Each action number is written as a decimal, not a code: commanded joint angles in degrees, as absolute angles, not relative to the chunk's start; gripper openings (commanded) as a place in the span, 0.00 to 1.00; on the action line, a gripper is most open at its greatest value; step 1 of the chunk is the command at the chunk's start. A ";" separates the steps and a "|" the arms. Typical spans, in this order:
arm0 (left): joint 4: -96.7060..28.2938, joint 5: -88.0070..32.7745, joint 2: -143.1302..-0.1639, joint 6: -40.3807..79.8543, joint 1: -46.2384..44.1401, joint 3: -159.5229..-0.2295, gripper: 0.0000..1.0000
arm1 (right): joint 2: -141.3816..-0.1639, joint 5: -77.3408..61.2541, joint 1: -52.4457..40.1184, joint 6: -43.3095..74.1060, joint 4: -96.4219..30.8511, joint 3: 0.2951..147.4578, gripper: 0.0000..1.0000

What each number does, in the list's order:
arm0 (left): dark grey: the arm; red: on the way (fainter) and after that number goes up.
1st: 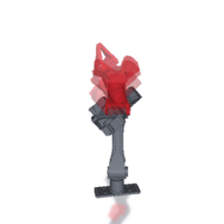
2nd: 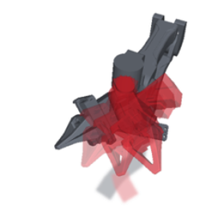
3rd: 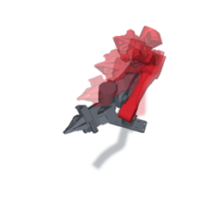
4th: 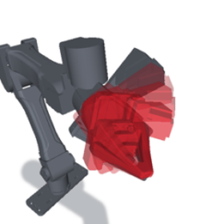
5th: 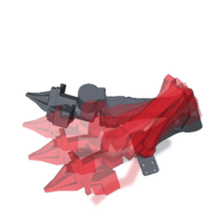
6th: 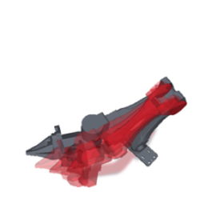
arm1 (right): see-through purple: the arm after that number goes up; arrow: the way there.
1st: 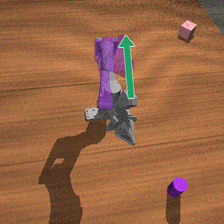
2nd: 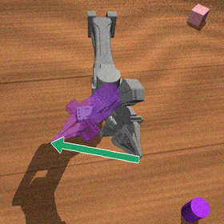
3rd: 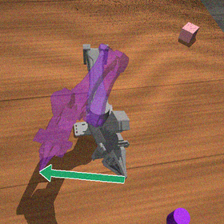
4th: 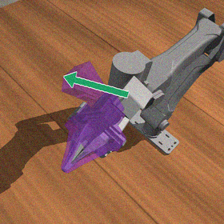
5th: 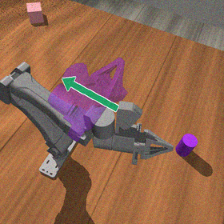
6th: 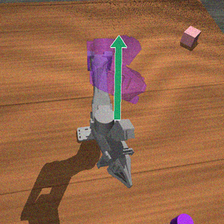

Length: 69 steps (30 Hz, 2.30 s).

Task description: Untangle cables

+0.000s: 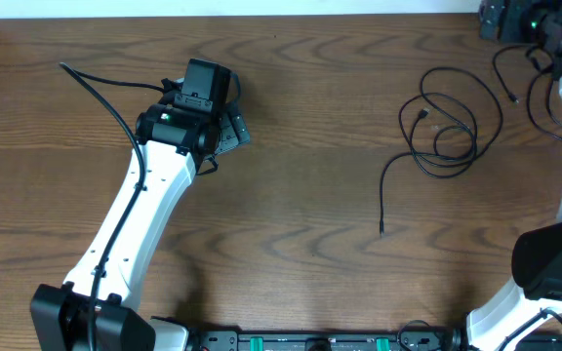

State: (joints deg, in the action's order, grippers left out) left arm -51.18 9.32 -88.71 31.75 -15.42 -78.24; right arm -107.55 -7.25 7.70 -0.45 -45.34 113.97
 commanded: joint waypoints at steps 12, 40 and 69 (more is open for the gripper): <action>-51.40 9.52 -87.96 32.47 -15.18 -78.65 1.00 | -102.48 -8.08 6.00 -0.51 -46.30 114.17 0.99; -51.40 9.52 -87.96 32.47 -15.18 -78.65 1.00 | -46.89 -21.10 5.78 -3.44 -15.40 54.28 0.99; -51.40 9.52 -87.96 32.47 -15.18 -78.65 1.00 | -10.41 -30.79 8.73 -3.97 -30.65 54.54 0.99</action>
